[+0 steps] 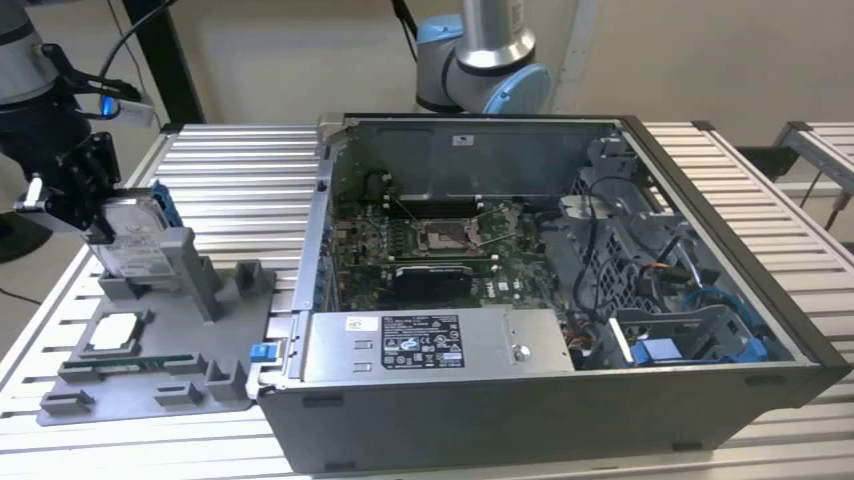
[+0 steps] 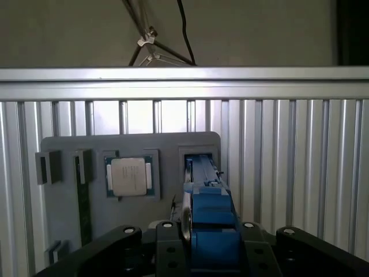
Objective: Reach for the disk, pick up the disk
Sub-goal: 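Pick up the disk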
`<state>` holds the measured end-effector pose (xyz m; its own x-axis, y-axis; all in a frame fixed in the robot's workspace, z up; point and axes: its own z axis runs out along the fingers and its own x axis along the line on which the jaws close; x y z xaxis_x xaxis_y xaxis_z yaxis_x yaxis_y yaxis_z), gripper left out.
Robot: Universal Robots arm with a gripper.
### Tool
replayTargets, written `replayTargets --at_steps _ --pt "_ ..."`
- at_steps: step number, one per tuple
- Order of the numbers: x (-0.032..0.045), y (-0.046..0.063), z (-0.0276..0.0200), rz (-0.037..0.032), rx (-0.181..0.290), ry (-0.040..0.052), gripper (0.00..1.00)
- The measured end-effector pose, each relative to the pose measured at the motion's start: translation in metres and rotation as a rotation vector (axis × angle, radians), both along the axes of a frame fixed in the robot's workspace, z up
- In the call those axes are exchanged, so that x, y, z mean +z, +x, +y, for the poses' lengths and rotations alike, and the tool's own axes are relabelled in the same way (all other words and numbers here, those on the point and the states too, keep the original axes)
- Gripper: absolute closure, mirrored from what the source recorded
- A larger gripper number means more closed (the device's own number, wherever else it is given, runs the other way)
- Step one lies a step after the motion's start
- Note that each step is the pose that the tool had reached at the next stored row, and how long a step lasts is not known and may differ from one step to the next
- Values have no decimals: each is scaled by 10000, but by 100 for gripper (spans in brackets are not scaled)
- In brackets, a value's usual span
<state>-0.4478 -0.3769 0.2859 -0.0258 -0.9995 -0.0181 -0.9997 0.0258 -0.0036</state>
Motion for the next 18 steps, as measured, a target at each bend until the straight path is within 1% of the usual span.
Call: replayTargets --at_steps 8,18 --pt "132 0 0 0 1 0 100" --pt "271 0 0 0 0 -1 100"
